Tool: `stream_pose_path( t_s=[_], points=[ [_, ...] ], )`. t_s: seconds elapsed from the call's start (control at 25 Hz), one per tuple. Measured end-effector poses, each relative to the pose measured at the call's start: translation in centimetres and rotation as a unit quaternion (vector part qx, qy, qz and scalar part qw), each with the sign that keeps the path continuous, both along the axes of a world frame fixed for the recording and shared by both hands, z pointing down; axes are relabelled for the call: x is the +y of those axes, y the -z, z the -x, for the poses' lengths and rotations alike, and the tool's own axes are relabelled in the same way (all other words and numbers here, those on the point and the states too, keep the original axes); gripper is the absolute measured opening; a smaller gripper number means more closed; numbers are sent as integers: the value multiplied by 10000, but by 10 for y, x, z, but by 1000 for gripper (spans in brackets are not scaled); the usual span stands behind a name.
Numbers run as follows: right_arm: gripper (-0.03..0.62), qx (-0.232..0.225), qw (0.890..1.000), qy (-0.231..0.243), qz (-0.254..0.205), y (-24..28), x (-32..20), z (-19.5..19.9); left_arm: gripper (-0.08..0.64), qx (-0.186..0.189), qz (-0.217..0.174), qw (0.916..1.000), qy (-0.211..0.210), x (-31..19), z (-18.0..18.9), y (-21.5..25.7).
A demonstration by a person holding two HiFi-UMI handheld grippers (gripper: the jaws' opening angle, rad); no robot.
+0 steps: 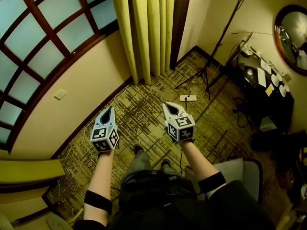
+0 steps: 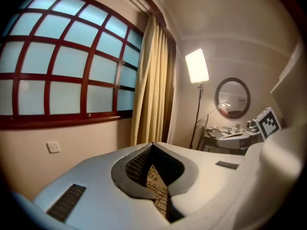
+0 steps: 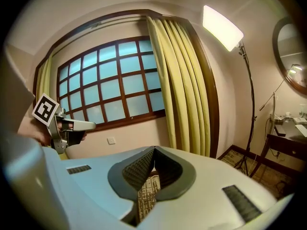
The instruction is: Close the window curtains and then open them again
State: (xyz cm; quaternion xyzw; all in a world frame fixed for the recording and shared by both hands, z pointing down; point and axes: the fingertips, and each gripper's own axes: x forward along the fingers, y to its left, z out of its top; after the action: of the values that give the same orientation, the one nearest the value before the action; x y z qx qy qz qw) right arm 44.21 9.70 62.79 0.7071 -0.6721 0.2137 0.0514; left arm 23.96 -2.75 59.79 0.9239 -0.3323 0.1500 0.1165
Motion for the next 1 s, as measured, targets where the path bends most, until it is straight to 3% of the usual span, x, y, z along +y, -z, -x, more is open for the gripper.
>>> stream_pose_path(
  t_s=[0.44, 1.0],
  points=[
    [0, 108, 9993, -354, 28, 0, -96, -10, 8, 44, 73, 9987, -510, -104, -35, 13],
    [0, 231, 9971, -724, 55, 16, -160, -47, 8, 266, 36, 9959, -863, -176, -78, 14]
  ],
)
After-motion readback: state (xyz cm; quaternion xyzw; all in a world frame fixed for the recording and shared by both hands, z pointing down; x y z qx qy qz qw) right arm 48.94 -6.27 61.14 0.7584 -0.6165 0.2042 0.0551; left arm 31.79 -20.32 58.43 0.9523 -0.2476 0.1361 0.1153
